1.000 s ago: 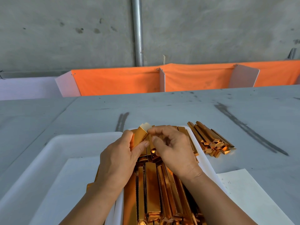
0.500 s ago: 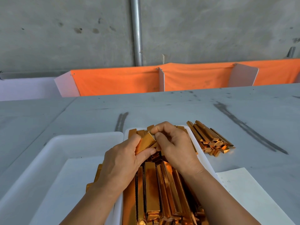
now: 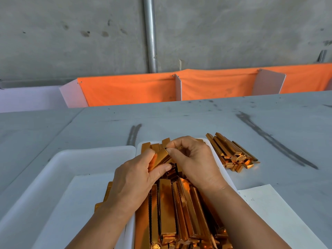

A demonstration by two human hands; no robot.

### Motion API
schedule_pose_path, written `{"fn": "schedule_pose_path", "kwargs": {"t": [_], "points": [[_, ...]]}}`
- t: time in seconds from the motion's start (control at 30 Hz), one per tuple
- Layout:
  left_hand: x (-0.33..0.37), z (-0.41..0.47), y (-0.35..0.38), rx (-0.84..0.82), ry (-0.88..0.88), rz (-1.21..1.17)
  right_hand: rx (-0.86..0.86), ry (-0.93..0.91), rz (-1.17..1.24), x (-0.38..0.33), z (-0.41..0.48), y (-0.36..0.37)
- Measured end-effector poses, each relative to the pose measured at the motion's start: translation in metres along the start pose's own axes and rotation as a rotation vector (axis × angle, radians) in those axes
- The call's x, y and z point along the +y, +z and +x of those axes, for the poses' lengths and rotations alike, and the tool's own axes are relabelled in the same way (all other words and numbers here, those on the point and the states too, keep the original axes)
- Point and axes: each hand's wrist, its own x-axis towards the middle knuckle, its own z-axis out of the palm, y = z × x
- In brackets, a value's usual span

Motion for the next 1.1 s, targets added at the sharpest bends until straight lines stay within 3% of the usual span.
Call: {"fn": "schedule_pose_path", "kwargs": {"t": [0.77,1.1], "points": [[0.001,0.001,-0.001,0.078,-0.033,-0.162,-0.107,0.037,0.248,-0.003,-0.007,0.011],[0.002,0.001,0.0,0.111,-0.001,-0.151,-0.049,0.077,0.355,-0.006,-0.006,0.008]]}}
